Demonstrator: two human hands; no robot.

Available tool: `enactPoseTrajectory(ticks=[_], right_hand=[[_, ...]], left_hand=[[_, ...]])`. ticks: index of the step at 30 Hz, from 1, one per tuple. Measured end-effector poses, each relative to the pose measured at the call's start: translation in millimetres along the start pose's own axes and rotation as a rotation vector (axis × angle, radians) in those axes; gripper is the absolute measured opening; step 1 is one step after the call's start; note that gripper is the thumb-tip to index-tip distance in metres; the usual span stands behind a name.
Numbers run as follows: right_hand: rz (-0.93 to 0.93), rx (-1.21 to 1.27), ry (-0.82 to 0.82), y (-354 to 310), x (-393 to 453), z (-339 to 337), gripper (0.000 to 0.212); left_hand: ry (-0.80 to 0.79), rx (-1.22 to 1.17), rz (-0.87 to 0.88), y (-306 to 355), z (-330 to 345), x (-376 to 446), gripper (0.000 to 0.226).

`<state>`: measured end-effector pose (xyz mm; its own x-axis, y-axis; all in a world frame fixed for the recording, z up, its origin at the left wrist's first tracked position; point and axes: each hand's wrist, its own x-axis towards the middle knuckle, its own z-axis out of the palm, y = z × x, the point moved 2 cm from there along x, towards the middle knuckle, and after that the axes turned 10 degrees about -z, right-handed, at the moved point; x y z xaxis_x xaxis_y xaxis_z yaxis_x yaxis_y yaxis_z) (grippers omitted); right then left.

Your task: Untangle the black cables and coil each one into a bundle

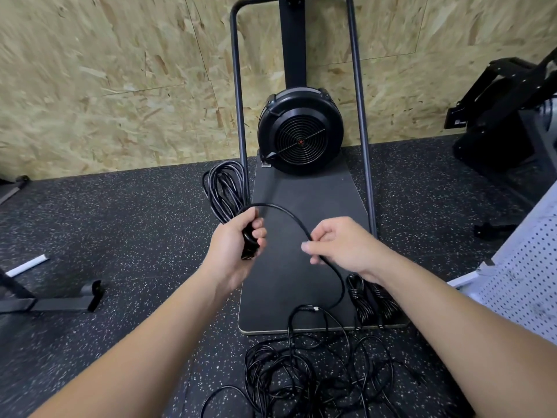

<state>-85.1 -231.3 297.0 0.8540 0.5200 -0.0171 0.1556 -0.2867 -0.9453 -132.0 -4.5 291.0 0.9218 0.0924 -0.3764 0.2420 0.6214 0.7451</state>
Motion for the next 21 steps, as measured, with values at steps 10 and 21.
enactPoseTrajectory(ticks=[10,21], right_hand=[[-0.073,0.628,-0.02,-72,-15,-19,0.019],[-0.039,0.217,0.321,-44,-9,-10,0.019]], left_hand=[[0.037,0.462,0.047,-19,13,-17,0.025],[-0.16,0.628,0.016,-58,32,-31,0.043]])
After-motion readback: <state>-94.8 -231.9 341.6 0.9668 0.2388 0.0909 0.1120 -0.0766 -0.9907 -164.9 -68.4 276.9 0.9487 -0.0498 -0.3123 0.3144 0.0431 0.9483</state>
